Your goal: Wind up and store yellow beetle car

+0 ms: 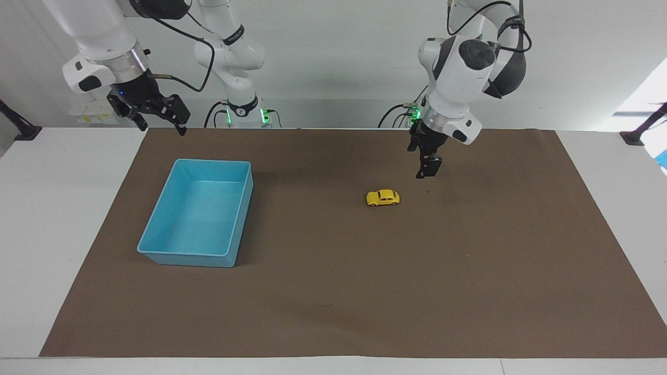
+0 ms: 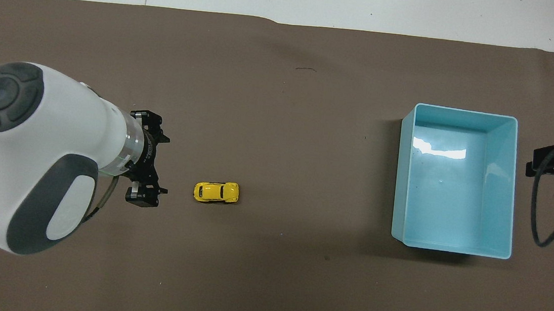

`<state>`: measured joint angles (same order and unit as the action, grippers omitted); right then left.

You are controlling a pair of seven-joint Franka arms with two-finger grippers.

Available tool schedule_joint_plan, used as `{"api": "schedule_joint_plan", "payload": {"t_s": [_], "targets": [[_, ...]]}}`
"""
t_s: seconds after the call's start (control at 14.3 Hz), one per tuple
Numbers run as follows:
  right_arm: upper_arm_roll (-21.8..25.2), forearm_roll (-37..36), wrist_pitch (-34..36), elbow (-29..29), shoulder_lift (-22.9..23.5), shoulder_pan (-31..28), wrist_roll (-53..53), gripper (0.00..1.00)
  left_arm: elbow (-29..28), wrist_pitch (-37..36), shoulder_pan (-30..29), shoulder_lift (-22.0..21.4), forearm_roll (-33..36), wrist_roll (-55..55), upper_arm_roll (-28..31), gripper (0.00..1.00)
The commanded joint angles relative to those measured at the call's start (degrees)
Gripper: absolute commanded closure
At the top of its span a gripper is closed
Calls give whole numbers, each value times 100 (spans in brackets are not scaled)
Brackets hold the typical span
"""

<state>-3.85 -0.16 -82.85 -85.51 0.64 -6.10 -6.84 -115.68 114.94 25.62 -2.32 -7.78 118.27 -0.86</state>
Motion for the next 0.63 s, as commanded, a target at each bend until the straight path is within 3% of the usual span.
{"api": "schedule_joint_plan", "payload": {"t_s": [0.0, 0.42, 0.56], "targets": [[-28, 42, -3, -45, -64, -40, 121, 0, -525, 782, 477, 292, -31, 406, 113, 0], [-28, 42, -3, -45, -64, -40, 121, 0, -1149, 2030, 786, 627, -22, 951, 122, 0], [-28, 42, -3, -45, -64, -40, 121, 0, -1211, 2111, 856, 741, -13, 979, 122, 0]]}}
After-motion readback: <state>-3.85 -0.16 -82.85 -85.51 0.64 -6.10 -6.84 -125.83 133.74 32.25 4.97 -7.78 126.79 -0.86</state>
